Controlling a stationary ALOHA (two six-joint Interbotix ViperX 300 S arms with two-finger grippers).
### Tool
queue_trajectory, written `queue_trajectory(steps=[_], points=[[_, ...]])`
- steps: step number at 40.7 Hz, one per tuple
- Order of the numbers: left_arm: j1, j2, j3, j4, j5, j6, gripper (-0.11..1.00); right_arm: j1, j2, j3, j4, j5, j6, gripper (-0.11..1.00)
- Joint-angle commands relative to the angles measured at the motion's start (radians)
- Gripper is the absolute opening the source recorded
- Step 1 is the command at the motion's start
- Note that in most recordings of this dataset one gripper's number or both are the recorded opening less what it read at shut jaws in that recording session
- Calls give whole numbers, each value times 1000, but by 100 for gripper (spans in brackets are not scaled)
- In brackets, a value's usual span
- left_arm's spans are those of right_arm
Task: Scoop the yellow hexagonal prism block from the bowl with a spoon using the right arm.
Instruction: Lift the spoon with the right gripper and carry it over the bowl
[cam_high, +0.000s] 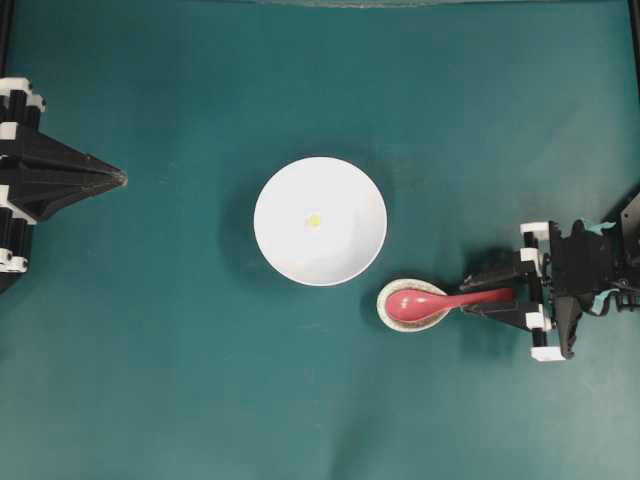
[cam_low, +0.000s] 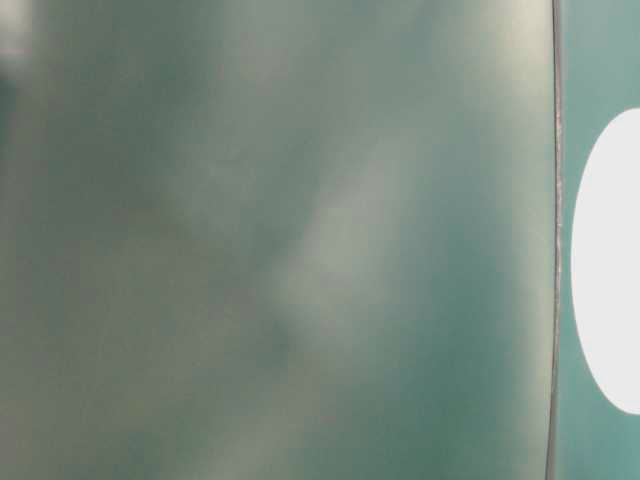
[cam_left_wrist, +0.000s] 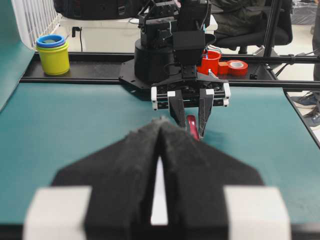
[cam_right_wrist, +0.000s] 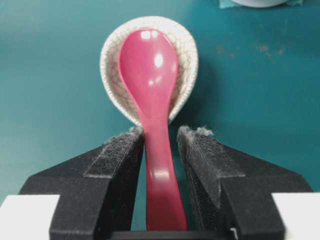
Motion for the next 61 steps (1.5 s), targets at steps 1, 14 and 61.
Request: queue_trajectory(steps=[1, 14, 61], points=[[0, 9, -29, 3, -6, -2, 0, 2, -21, -5, -3, -9, -2, 42], [0, 8, -29, 2, -6, -2, 0, 2, -21, -6, -3, -6, -2, 41], [0, 0, -31, 2, -5, -2, 0, -287, -719, -308, -3, 992, -354, 22]])
